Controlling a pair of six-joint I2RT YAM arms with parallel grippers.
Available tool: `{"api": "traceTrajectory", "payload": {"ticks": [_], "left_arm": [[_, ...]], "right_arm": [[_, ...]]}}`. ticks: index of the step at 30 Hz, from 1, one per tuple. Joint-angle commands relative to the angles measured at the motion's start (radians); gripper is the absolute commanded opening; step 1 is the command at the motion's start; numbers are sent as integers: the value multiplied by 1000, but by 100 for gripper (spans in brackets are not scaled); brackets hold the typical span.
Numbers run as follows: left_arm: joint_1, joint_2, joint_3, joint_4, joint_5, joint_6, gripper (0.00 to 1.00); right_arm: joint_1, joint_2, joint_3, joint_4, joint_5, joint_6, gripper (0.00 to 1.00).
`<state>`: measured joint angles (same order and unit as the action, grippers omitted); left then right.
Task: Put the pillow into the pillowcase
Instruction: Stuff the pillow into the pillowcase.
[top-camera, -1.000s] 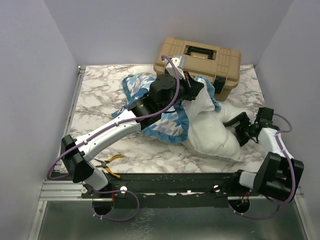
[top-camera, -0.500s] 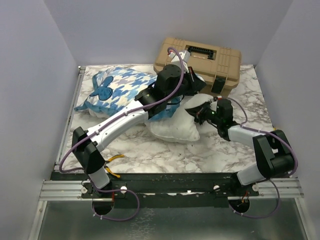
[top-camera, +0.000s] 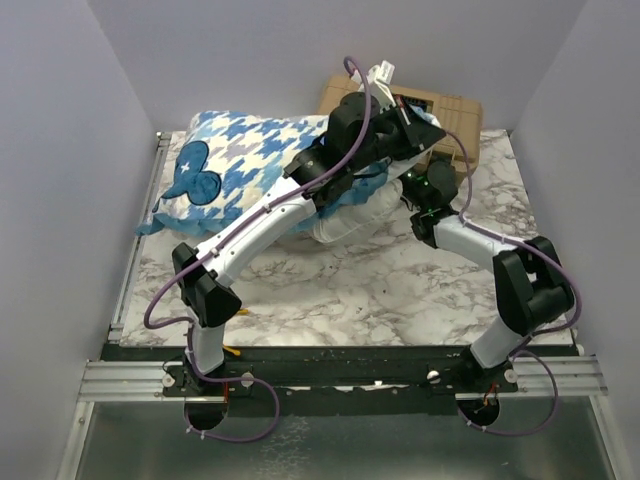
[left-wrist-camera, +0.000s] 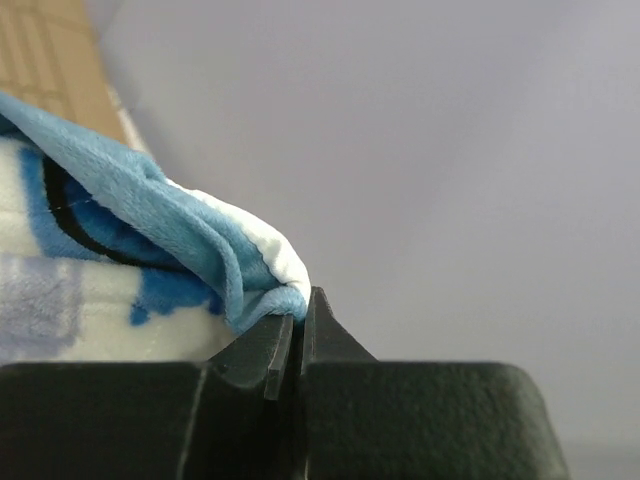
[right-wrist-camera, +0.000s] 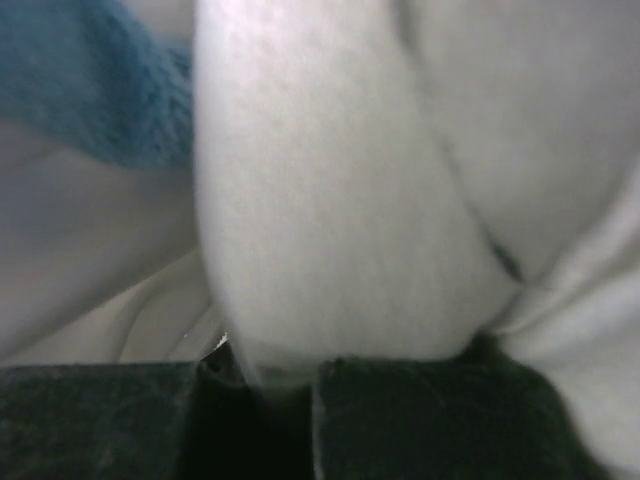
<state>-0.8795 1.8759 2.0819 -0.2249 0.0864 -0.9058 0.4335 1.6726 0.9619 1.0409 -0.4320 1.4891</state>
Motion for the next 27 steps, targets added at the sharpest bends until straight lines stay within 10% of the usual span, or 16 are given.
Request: {"api": "traceTrajectory", "payload": {"ticks": [1,14,21,27], "left_arm": [[-107,30,201,249,207,-150,0],[-240,225,384,610,134,-356,0],[-255,261,353,726,169,-456,0],[-210,19,-49,756,281,-377,0]], "right_arm": [[37,-132,116,-82,33,-142,0],[-19,-554,684,-1287,398,-779,0],[-19,-471,1016,-1522,383,-938,0],[-18,-227,1273,-1574,98,-973,0]]}}
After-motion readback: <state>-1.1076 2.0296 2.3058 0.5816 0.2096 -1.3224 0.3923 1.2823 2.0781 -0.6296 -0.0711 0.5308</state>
